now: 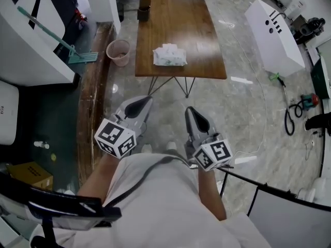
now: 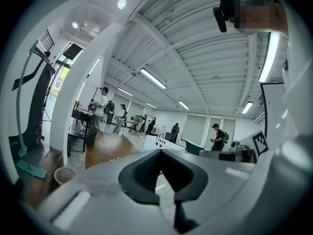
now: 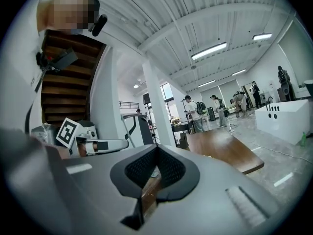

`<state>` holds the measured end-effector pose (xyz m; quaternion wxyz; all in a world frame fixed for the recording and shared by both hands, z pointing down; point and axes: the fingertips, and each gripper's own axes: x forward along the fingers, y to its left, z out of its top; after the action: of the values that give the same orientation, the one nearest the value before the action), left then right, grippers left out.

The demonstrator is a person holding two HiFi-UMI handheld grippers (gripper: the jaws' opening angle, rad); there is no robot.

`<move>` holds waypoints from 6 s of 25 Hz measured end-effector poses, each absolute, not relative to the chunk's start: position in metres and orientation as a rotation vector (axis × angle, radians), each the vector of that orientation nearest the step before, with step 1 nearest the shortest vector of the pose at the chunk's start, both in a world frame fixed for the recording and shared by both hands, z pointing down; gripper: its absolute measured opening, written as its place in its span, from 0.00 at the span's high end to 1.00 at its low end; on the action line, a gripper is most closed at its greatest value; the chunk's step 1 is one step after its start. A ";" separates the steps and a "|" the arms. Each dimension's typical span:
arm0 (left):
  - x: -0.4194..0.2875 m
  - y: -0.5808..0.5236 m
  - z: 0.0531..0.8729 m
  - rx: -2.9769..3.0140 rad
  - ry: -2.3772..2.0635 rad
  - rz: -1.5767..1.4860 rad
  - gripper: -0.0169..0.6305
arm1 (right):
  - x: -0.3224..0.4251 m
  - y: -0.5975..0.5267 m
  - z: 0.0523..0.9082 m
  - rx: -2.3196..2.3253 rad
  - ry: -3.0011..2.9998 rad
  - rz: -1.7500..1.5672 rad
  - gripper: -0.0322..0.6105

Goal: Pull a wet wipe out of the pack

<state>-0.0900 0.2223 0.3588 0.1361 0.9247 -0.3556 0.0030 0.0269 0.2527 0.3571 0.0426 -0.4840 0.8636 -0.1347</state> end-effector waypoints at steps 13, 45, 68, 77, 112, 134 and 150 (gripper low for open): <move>-0.123 0.224 0.370 2.623 -0.975 -0.029 0.97 | 0.018 0.251 0.368 -1.606 2.647 -0.426 0.94; -0.052 0.093 0.372 2.596 -1.090 0.036 0.97 | 0.070 0.106 0.377 -1.377 2.772 -0.465 0.94; 0.048 -0.003 0.396 2.454 -1.196 0.086 0.97 | 0.112 0.012 0.412 -0.919 3.018 -0.574 0.94; 0.060 -0.012 0.399 2.479 -1.202 0.141 0.97 | 0.112 0.010 0.427 -0.833 3.134 -0.489 0.94; -0.019 -0.143 0.449 2.572 -0.930 0.338 0.97 | 0.039 -0.121 0.464 -1.248 3.022 -0.648 0.94; -0.012 -0.179 0.462 2.512 -0.979 0.314 0.97 | 0.027 -0.156 0.495 -1.088 3.191 -0.696 0.94; -0.007 -0.160 0.513 2.317 -1.131 0.401 0.97 | 0.016 -0.143 0.595 -0.660 3.733 -0.637 0.83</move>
<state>-0.0074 -0.1597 0.5135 0.2633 0.8567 -0.4181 0.1482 0.0160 -0.1429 0.5954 -0.3440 -0.1611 0.9118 -0.1556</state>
